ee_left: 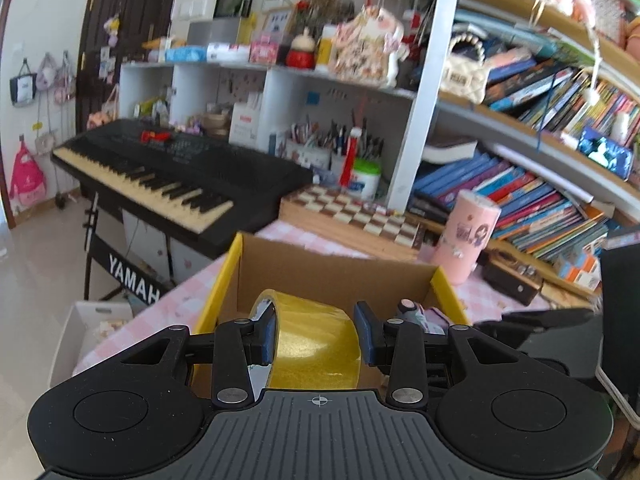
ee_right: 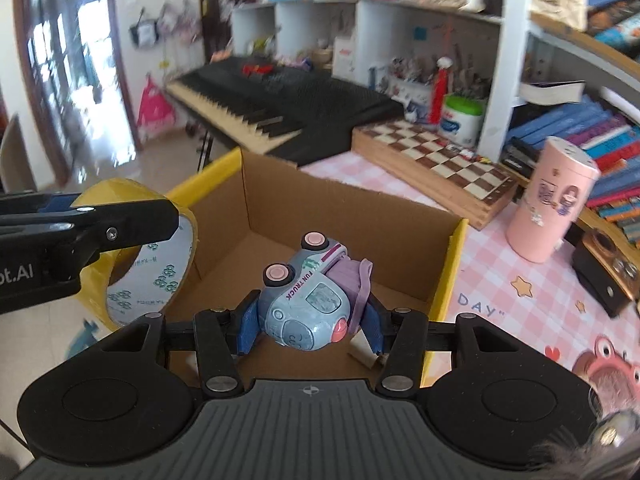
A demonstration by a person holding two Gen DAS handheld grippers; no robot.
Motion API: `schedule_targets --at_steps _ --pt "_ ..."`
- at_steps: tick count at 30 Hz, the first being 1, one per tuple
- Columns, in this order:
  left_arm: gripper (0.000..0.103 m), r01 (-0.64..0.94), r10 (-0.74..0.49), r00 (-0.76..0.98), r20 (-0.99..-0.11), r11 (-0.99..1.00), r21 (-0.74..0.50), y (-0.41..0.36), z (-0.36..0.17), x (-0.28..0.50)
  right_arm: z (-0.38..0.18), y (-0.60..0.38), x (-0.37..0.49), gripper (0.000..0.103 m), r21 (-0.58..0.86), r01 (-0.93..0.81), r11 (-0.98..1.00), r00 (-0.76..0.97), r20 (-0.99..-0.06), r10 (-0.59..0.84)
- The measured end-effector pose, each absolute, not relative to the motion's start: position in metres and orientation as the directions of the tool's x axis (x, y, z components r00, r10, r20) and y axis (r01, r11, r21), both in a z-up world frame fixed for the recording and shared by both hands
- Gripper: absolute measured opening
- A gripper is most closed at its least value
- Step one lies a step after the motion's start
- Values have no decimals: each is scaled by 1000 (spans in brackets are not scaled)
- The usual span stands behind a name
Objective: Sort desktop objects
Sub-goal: 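Lower both grippers into the yellow box and open them, releasing tape and truck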
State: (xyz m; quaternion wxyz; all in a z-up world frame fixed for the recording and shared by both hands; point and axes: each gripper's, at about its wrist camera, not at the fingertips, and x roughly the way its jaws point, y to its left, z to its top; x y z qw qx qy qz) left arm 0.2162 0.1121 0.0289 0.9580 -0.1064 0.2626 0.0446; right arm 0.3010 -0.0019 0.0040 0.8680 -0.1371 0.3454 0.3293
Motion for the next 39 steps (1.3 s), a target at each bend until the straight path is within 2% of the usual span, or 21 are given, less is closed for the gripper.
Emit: schedule_targets --at_steps 9,13,23,32,35,39 --pt "37 -156 10 783 -622 971 -181 115 -5 248 -28 29 335 49 -161 -775 610 465 -800 379" --pt "37 -159 8 764 -646 971 -177 114 -13 253 -38 37 345 49 -131 -807 576 389 -852 351" --pt "38 -179 14 724 -690 970 -167 115 -27 261 -42 44 338 49 -173 -835 522 381 -867 321" --pt "42 -180 20 746 -665 969 -172 119 -20 252 -34 37 336 53 -173 -800 575 438 -823 361" --pt "48 -165 20 779 -626 971 -174 118 -10 244 -27 29 332 53 -151 -781 607 452 -807 381" --pt "49 -138 -2 813 -583 971 -197 116 5 235 -13 21 323 53 -129 -759 638 483 -769 418"
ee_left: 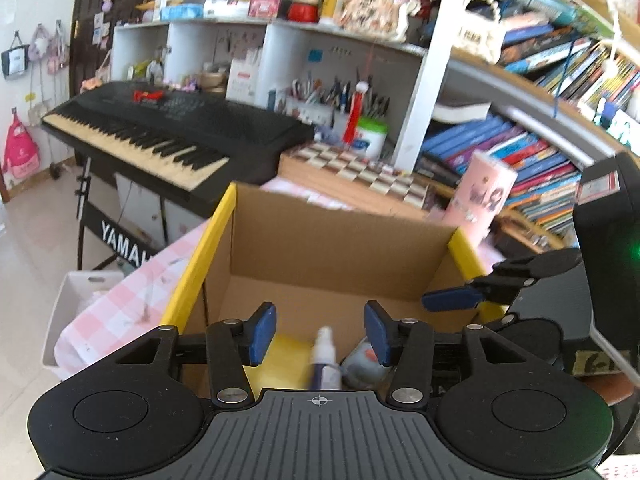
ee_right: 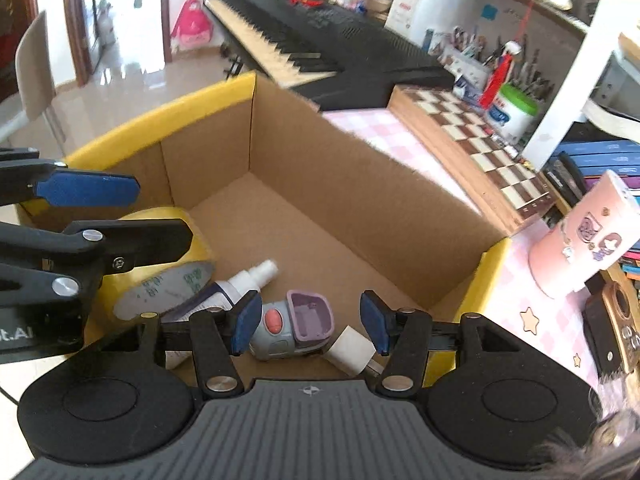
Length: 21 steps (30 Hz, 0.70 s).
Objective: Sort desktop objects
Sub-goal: 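Lower both grippers into the yellow box and open them, releasing tape and truck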
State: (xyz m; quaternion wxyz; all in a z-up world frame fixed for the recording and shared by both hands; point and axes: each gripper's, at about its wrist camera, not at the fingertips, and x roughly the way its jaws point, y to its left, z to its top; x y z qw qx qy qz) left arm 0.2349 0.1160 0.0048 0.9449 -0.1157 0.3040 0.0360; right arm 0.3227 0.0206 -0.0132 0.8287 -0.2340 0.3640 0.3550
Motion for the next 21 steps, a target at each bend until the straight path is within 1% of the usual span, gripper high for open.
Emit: schedule_targets --at_steps 2,4,6,9,10,14,17,21 --pt "50 -132 -3 827 -562 971 -198 114 13 230 -6 16 319 52 -111 -739 664 501 -750 432" --pt "54 -131 4 840 -542 972 -196 112 20 224 2 10 312 51 -96 -721 686 521 -728 446" --pt "60 -124 4 856 -516 972 -197 111 27 216 10 2 304 51 -92 -704 704 546 -704 454" --pt "61 -106 -7 875 -483 973 -207 108 37 204 21 -9 291 54 -89 -668 739 588 -673 450" --pt "62 -101 -10 880 -475 973 -208 107 40 201 25 -14 287 56 -84 -653 753 600 -664 446" --pt "79 -93 0 902 -432 977 -194 102 53 183 38 -32 270 57 -43 -596 802 642 -626 443" --pt "88 -99 17 916 -401 977 -187 101 60 167 46 -44 255 57 -30 -557 830 676 -596 432" --pt "90 -109 23 923 -384 973 -202 105 63 149 56 -56 235 57 -10 -517 856 710 -563 423"
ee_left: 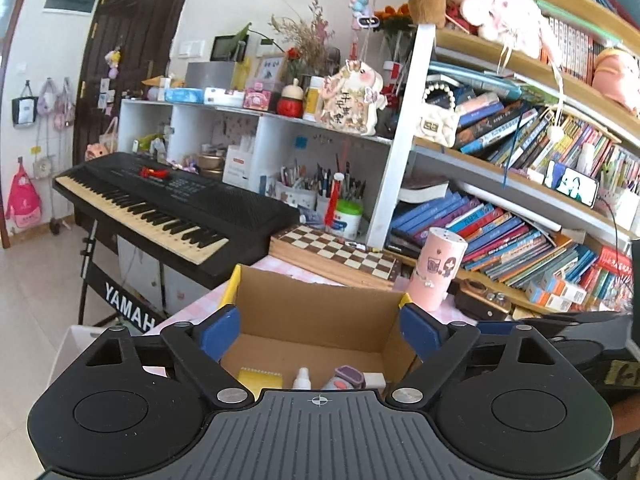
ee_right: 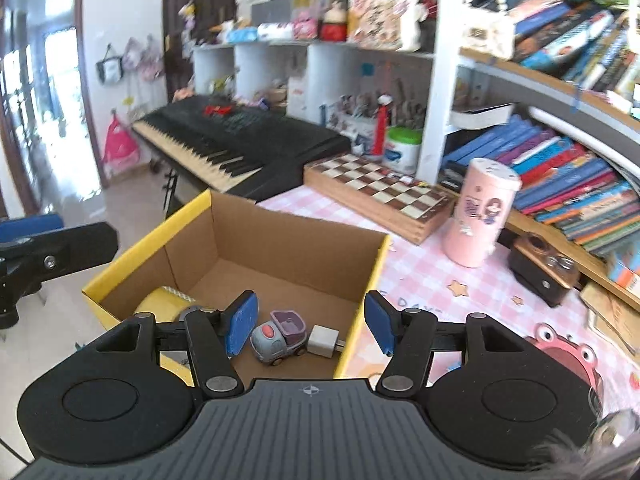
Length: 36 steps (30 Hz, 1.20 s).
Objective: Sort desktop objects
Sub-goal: 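Lower both grippers into the yellow box and open them, releasing tape and truck, then lift both open grippers out of the yellow box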
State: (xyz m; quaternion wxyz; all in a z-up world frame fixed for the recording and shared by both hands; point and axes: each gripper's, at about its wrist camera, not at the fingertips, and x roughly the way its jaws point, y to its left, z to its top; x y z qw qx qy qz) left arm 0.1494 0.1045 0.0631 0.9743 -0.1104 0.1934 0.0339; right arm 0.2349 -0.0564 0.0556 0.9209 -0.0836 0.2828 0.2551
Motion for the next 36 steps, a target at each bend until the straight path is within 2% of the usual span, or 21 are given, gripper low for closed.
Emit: schedule_targets --at_steps 18,36 --pt "95 -170 76 908 -413 966 -195 111 54 78 57 -85 136 63 46 -344 938 806 -499 320" --pt "95 -176 73 880 -469 968 -178 107 28 19 22 -87 54 68 0 -249 969 826 -523 212"
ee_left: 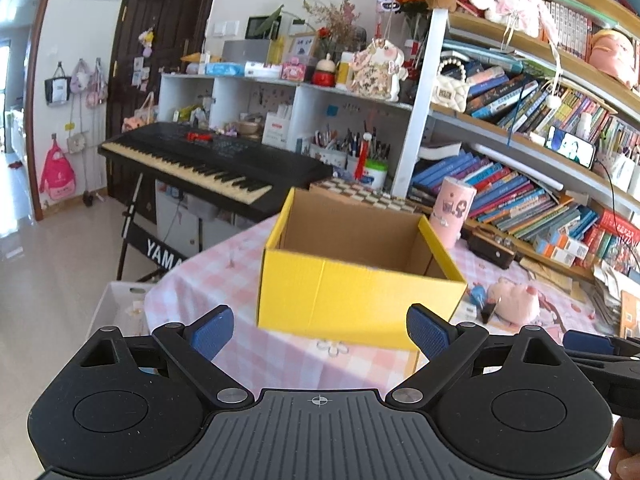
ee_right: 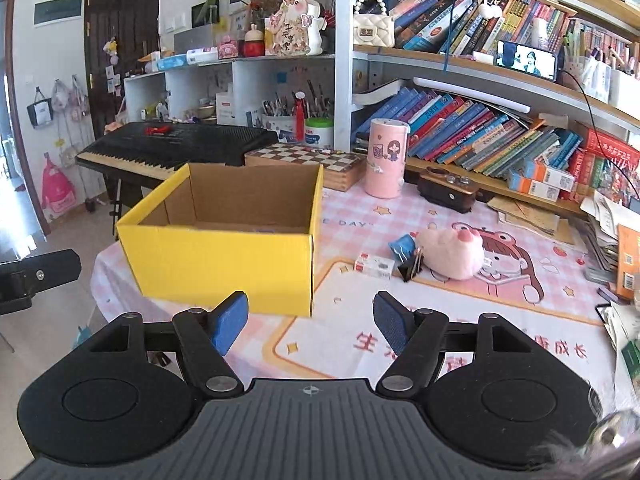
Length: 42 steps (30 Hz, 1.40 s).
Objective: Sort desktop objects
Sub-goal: 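Lift both open grippers out of the yellow box, then move both open grippers back over the table toward the pink plush pig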
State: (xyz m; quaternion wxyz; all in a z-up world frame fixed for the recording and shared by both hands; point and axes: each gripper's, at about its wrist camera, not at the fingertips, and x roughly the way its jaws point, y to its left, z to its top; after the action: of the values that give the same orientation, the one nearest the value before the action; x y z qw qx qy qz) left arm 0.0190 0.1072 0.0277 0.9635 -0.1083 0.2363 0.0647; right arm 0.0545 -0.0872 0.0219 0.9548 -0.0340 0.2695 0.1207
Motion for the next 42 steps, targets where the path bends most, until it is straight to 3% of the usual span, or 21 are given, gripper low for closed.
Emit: schedule_targets --at_steps 42 --pt "96 -21 -86 796 -599 985 -171 66 -4 -3 -17 -116 1 80 27 -103 994 755 -649 96"
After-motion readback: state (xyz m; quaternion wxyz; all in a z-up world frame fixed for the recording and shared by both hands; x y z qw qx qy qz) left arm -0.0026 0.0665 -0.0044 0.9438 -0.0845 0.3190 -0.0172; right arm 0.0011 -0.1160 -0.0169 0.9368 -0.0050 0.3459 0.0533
